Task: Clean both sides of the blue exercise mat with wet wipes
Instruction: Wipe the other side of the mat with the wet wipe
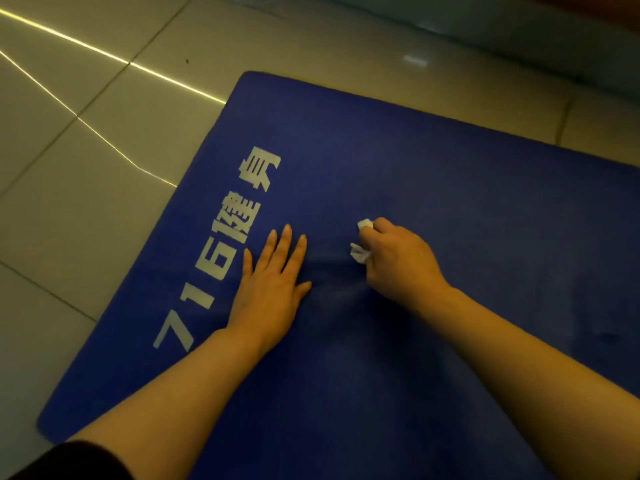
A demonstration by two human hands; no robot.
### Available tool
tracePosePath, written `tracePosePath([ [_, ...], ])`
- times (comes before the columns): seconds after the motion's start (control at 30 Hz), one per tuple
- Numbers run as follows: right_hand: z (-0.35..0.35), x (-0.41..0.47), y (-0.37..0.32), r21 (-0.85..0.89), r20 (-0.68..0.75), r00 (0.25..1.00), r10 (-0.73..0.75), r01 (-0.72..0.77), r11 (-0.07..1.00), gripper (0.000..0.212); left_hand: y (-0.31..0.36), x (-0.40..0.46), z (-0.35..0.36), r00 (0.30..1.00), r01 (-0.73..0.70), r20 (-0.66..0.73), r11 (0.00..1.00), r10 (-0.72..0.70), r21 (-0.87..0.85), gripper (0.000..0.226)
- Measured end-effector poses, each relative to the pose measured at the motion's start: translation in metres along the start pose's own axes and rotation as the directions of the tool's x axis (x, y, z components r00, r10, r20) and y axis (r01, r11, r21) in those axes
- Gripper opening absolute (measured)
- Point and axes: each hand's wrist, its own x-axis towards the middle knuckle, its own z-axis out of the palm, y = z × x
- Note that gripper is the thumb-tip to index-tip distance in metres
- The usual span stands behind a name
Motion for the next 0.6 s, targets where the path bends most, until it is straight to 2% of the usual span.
tracePosePath([
  [0.1, 0.003, 0.008, -0.010, 0.057, 0.010, 0.998, -0.057, 0.056, 0.997, 0.004, 0.001, -0.008, 0.003, 1.000, 0.007, -0.020, 1.000, -0.007, -0.018, 0.067],
  [0.23, 0.001, 0.031, -0.027, 0.016, 0.085, 0.988, -0.128, 0.127, 0.992, 0.004, -0.007, -0.041, 0.009, 0.999, 0.009, 0.044, 0.999, -0.007, -0.034, 0.067],
  [0.43, 0.003, -0.027, -0.029, -0.141, 0.197, 0.975, -0.100, 0.130, 0.981, 0.021, -0.020, -0.069, 0.025, 0.995, 0.043, 0.092, 0.999, -0.042, -0.013, 0.071],
  [0.6, 0.002, -0.001, -0.038, -0.031, 0.112, 0.990, -0.089, 0.093, 0.995, 0.009, -0.020, -0.064, 0.032, 0.996, 0.054, 0.077, 0.998, -0.052, -0.020, 0.073],
])
